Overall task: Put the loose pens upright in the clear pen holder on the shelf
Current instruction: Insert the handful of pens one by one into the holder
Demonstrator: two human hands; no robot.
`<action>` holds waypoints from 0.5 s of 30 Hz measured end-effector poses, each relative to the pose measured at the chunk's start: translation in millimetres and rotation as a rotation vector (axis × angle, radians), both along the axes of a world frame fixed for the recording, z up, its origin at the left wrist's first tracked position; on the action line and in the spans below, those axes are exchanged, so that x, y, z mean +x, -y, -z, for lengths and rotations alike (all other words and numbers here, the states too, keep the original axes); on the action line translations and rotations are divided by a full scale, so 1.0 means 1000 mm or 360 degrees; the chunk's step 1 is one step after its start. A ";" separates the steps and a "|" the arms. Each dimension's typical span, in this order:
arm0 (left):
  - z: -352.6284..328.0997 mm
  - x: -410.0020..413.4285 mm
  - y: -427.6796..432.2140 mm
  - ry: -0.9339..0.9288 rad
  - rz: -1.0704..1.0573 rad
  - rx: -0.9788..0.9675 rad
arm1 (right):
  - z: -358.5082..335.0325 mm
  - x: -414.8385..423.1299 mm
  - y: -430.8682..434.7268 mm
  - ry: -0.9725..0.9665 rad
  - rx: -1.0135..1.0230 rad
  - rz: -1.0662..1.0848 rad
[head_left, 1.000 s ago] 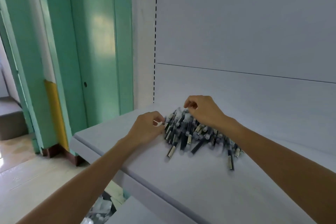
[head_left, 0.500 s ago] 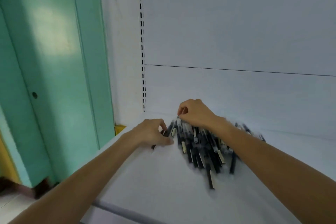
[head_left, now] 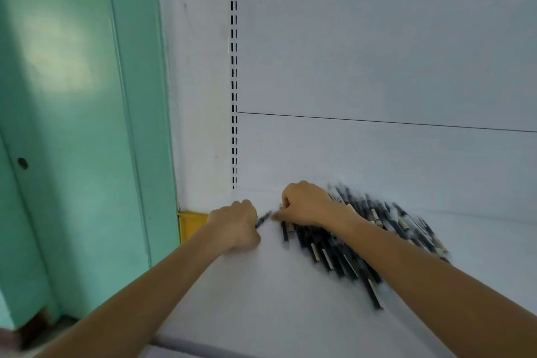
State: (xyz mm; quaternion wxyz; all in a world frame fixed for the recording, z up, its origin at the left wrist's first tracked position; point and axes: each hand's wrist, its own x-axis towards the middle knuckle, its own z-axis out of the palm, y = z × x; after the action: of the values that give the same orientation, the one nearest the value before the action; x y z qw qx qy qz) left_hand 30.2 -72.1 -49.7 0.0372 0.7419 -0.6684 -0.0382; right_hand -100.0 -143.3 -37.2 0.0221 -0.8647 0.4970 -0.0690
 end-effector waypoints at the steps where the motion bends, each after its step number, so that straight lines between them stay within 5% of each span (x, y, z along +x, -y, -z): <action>1: 0.000 0.002 -0.004 0.0032 -0.0039 0.0002 | 0.000 0.003 -0.003 -0.0049 0.0011 0.0031; 7: 0.014 0.010 -0.017 0.0095 -0.0120 -0.0169 | 0.002 0.019 -0.014 0.0093 -0.0108 0.0271; 15: -0.002 0.015 -0.037 -0.0633 -0.0042 -0.0434 | -0.027 -0.017 -0.031 0.1531 0.0364 0.0091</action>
State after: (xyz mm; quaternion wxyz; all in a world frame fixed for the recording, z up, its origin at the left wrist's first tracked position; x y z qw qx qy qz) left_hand 45.7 -35.2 -47.9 0.2685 0.7166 -0.6371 -0.0925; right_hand -117.5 -112.1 -10.7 0.3418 -0.7130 0.4582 -0.4060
